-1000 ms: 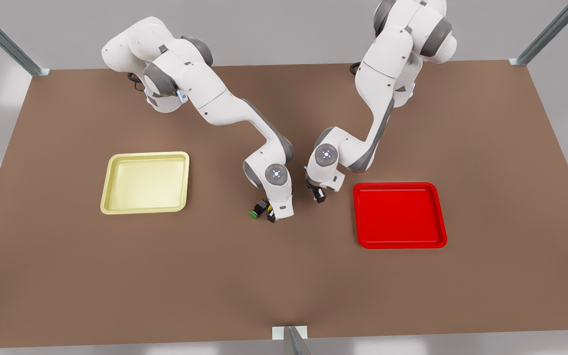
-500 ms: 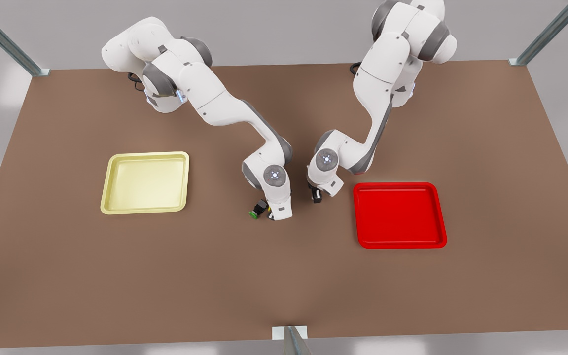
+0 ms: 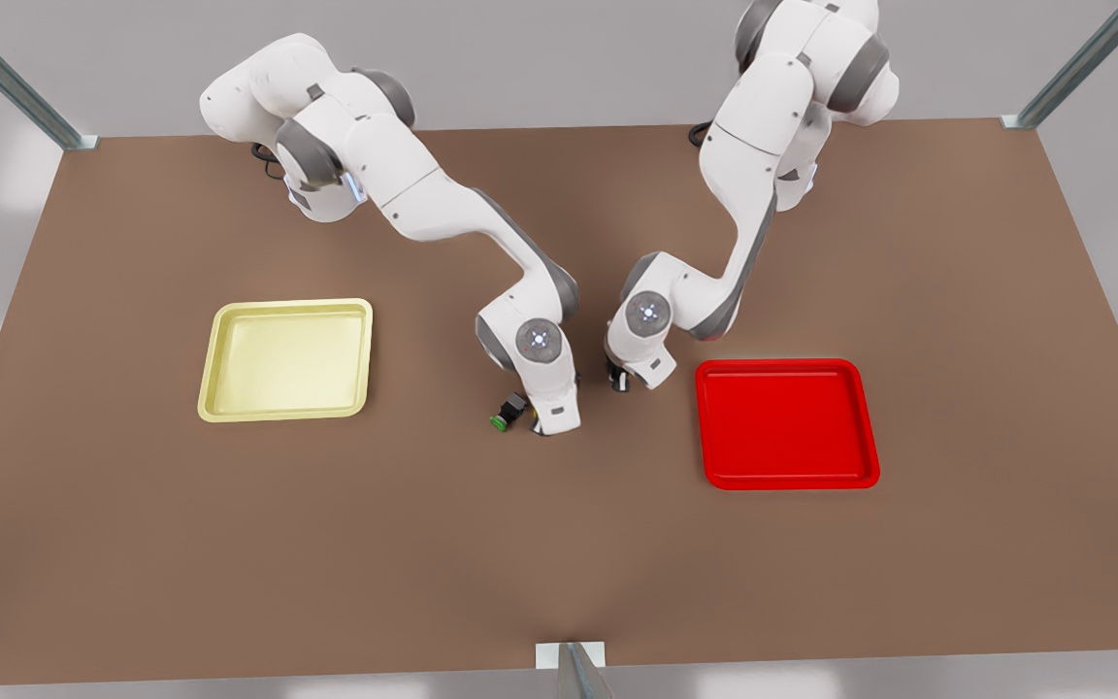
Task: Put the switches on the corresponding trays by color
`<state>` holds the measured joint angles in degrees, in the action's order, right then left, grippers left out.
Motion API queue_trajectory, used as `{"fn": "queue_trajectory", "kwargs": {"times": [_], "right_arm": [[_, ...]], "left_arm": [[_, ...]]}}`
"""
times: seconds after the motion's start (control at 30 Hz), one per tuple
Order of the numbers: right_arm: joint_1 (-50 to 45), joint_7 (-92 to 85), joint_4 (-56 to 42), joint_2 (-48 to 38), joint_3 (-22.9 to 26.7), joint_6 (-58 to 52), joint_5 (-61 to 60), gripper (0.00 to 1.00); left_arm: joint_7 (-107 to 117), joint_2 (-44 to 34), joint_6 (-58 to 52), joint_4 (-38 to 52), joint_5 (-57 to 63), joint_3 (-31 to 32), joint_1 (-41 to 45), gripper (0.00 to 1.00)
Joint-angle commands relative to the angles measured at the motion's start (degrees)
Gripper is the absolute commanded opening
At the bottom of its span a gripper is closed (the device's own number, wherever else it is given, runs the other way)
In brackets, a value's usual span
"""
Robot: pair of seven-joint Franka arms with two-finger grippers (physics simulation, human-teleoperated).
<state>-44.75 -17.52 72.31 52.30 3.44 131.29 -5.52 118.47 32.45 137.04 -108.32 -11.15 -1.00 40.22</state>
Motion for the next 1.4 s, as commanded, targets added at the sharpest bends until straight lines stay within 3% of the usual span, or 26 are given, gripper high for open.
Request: {"fn": "queue_trajectory", "kwargs": {"times": [0.0, 0.07, 0.17, 0.23, 0.3, 0.4, 0.47, 0.5, 0.53, 0.63, 0.67, 0.7, 0.73, 0.77, 0.8, 0.83, 0.87, 0.93, 1.0, 1.03, 1.1, 1.2, 1.37], "right_arm": [[0.01, 1.7, -1.12, -1.84, 1.48, -5.77, 0.87, 0.36], [4.83, -0.4, -0.15, -5.97, 2.37, -13.24, 1.04, 0.36], [9.59, -6.83, 5.64, -12.04, 8.78, -25.47, 3.41, 0.36], [10.73, -11.22, 13.47, -16.7, 12.82, -24.68, 5.35, 0.35], [10.3, -17.19, 18.65, -17.4, 18.36, -23.54, 5.35, 0.35], [10.73, -18.78, 40.54, -28.74, 18.8, -3.94, 10.44, 0.35], [11.44, -20.71, 43.53, -32.43, 18.8, -3.32, 10.8, 0.35], [11.44, -20.71, 45.2, -33.84, 18.8, -3.24, 10.8, 0.35], [11.79, -20.8, 48.79, -35.85, 18.8, -0.52, 10.88, 0.35], [12.23, -20.63, 53.64, -36.21, 18.8, 1.51, 11.59, 0.37], [12.23, -20.63, 54.43, -36.21, 18.8, 1.16, 11.5, 0.47], [12.23, -20.63, 54.52, -36.12, 18.8, 0.37, 11.5, 0.65], [12.14, -20.36, 54.25, -36.12, 18.8, -1.03, 11.59, 1.0], [12.05, -20.36, 54.08, -36.21, 18.8, -2.18, 11.59, 1.0], [12.05, -20.36, 54.08, -36.3, 18.8, -2.7, 11.5, 1.0], [11.96, -20.36, 53.9, -36.47, 18.71, -3.32, 11.59, 1.0], [11.88, -20.01, 53.12, -39.46, 18.45, -5.51, 11.59, 1.0], [12.23, -20.1, 37.67, -39.03, 18.36, -13.77, 10.88, 1.0], [14.07, -19.84, 19.14, -30.87, 18.27, -25.0, 6.59, 1.0], [15.74, -13.52, 8.56, -25.67, 18.27, -37.41, 4.11, 1.0], [16.44, -1.47, 7.41, -26.54, 18.36, -43.13, 4.47, 1.0], [20.14, -1.2, 6.53, -34.63, 18.27, -47.27, 5.0, 1.0], [20.49, -1.11, 6.26, -35.6, 18.27, -47.27, 4.56, 1.0]], "left_arm": [[-4.39, -1.42, -6.69, 0.22, 0.51, -0.67, 0.03, 0.5], [-4.65, -3.52, -14.42, 1.54, 1.39, -10.42, 7.49, 0.5], [-4.92, -5.46, -26.2, 6.1, 8.68, -16.49, 8.03, 0.5], [-11.42, -5.46, -28.05, 8.39, 10.36, -22.38, 7.77, 0.5], [-16.87, -5.38, -26.83, 8.3, 10.35, -23.0, 3.02, 0.5], [-20.21, -3.79, -22.08, 8.22, 9.56, -22.73, -1.11, 0.5], [-21.35, -3.27, -20.41, 7.95, 8.6, -22.47, -2.17, 0.51], [-22.75, -3.27, -20.41, 7.51, 7.81, -22.47, -2.17, 0.68], [-22.93, -3.09, -20.14, 7.51, 7.45, -22.47, -2.17, 1.0], [-28.46, -3.88, -22.86, 8.04, 5.18, -22.65, -2.17, 1.0], [-45.23, -3.88, -40.24, 18.74, 0.77, -23.0, -2.08, 1.0], [-62.37, -3.88, -58.0, 30.26, 1.56, -23.26, -2.17, 1.0], [-84.51, -3.88, -70.05, 40.9, 1.83, -27.39, -2.17, 1.0], [-98.15, -3.79, -75.51, 46.61, 1.83, -29.5, -2.78, 1.0], [-105.96, -7.2, -76.48, 48.56, 1.82, -19.02, -13.28, 1.0], [-112.63, -13.7, -72.72, 43.92, 8.14, 0.94, -28.93, 1.0], [-119.88, -19.87, -66.73, 37.75, 9.83, 3.28, -30.73, 1.0], [-119.7, -19.7, -67.25, 39.5, 10.53, 3.11, -30.47, 1.0], [-119.88, -19.7, -67.34, 39.51, 10.44, 3.02, -30.47, 1.0], [-119.79, -19.88, -67.43, 39.51, 9.92, 3.02, -30.38, 1.0], [-120.23, -20.4, -67.25, 39.59, 9.56, 2.93, -30.64, 1.0], [-120.4, -20.58, -66.02, 39.68, 7.89, 0.82, -30.55, 1.0], [-120.14, -20.58, -66.37, 41.53, 7.89, 0.73, -30.55, 1.0]]}}
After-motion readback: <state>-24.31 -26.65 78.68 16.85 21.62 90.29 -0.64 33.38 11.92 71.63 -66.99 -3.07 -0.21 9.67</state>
